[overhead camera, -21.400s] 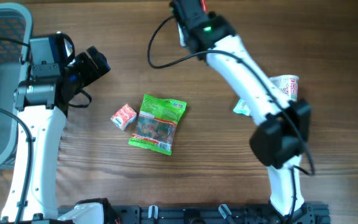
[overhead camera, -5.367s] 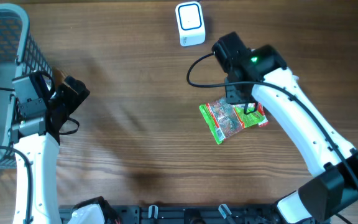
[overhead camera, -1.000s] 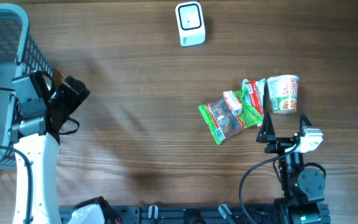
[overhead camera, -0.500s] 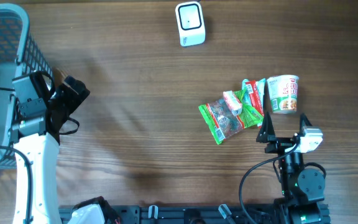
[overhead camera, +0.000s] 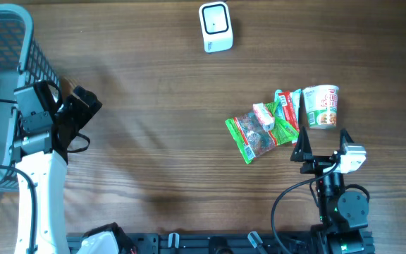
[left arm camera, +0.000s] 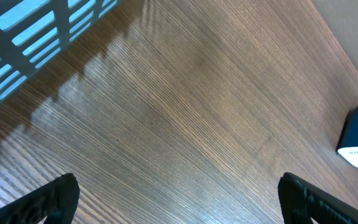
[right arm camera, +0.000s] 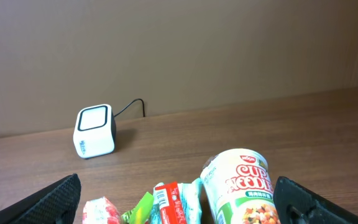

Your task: Scan the item barcode

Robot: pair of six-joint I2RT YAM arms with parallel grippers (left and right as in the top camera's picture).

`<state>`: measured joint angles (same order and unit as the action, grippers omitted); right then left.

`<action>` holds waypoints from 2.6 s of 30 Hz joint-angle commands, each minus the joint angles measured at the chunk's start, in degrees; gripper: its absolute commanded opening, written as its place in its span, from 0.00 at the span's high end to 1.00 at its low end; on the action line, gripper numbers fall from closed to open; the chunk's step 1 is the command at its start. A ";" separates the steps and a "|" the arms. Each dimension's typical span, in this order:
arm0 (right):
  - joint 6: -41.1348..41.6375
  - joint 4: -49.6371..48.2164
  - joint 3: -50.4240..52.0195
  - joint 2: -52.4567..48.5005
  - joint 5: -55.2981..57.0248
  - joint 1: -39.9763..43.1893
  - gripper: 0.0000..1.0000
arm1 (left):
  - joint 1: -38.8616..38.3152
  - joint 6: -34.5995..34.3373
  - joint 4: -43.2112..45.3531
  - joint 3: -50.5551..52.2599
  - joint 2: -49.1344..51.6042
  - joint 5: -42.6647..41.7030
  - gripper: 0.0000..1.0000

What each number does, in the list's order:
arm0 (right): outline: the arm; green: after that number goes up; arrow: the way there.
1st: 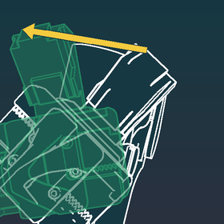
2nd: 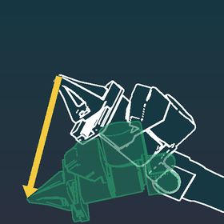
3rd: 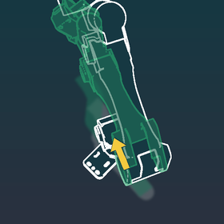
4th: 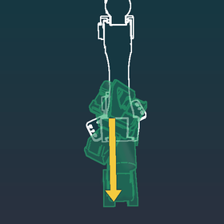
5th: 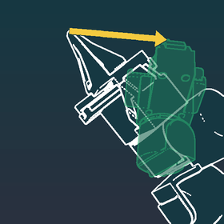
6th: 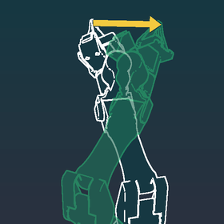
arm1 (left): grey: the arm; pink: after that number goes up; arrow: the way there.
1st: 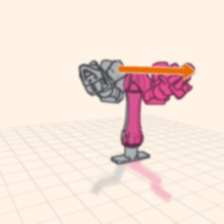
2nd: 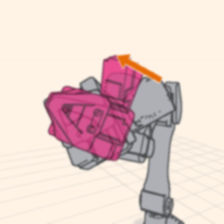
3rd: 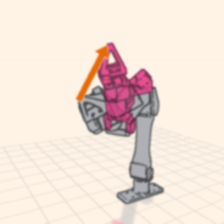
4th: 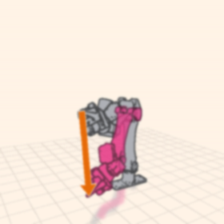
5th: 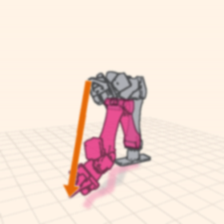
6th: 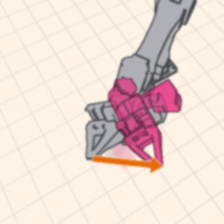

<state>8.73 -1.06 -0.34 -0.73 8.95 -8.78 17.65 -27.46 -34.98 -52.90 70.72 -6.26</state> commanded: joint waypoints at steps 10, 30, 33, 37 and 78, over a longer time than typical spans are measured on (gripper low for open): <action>0.28 -0.11 0.04 0.52 -1.14 0.24 0.00 | -16.79 0.07 0.00 -0.46 -34.88 0.15 0.00; 0.28 -0.11 0.04 0.46 -1.16 0.24 0.00 | -18.73 0.28 54.80 35.80 -70.51 2.12 0.00; 0.31 -0.11 0.04 0.46 -1.14 0.24 0.00 | -20.15 0.28 61.64 42.69 -70.51 4.85 0.00; 0.28 -0.11 0.04 0.46 -1.14 0.24 0.00 | -20.11 0.28 61.09 49.88 -70.51 7.34 0.00; 0.28 -0.11 0.04 0.46 -1.14 0.24 0.00 | -19.15 23.63 31.06 52.59 -70.34 0.11 0.00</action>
<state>8.75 -0.86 -0.36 -0.67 8.73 -8.80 -1.76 -4.97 -3.46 -0.36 0.54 -4.60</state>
